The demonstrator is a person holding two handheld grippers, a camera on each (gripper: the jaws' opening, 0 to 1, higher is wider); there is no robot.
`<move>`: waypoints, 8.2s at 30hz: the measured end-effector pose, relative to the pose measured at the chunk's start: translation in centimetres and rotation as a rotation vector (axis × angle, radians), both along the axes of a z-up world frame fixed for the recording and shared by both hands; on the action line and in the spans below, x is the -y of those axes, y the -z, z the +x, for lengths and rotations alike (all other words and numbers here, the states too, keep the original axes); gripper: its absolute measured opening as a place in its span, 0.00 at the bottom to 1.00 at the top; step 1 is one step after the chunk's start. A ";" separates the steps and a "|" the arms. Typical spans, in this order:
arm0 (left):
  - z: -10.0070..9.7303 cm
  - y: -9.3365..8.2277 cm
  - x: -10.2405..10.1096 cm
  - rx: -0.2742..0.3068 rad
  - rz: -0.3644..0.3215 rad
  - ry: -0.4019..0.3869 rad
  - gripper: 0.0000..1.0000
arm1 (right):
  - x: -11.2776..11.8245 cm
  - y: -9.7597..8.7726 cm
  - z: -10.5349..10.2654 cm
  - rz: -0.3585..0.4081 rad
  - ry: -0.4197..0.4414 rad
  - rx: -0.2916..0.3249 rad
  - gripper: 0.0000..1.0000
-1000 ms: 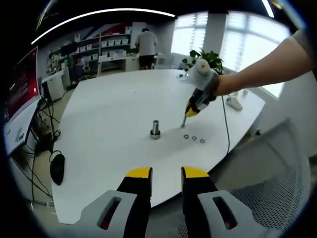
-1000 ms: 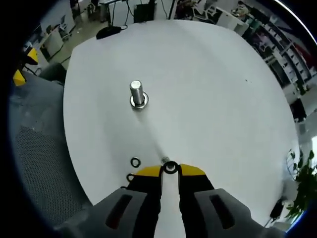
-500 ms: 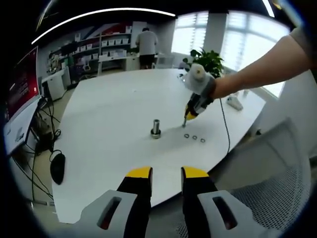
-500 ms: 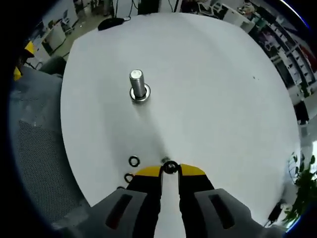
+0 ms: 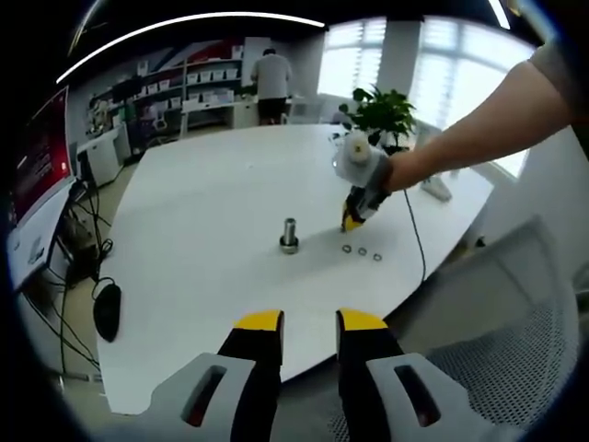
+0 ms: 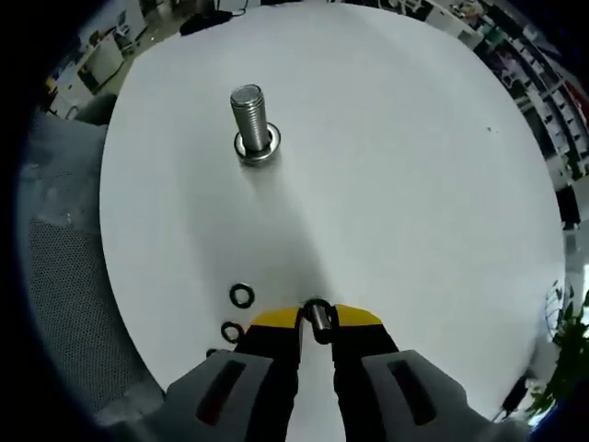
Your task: Place the washer onto the threaded stud by aligning its center hole with the stud, sliding it down to the base, and recovering from edge contact or off-axis alignment until the washer reaches the visible bottom stop.
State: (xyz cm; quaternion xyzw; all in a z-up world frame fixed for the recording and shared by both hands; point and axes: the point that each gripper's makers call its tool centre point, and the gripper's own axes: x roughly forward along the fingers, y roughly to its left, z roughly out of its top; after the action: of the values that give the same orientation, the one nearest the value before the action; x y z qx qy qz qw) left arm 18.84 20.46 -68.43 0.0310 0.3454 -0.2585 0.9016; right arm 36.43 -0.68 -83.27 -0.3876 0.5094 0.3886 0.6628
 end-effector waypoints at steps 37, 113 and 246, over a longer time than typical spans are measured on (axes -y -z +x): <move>0.1 -0.3 0.0 0.018 -0.007 0.001 0.20 | 2.4 0.1 -7.0 0.059 0.044 -0.080 0.26; 0.1 -0.3 -0.2 0.016 -0.001 -0.003 0.18 | 0.8 -5.3 -1.9 0.168 0.176 0.115 0.13; -0.2 0.3 -0.1 -0.010 0.026 0.010 0.15 | -0.6 1.0 -6.8 0.061 -0.043 -0.081 0.15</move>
State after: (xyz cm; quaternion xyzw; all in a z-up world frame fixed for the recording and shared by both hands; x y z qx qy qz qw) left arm 18.67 20.60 -68.77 0.0431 0.3530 -0.2588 0.8981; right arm 29.65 -0.04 -84.25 -0.3622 0.5153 0.4333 0.6447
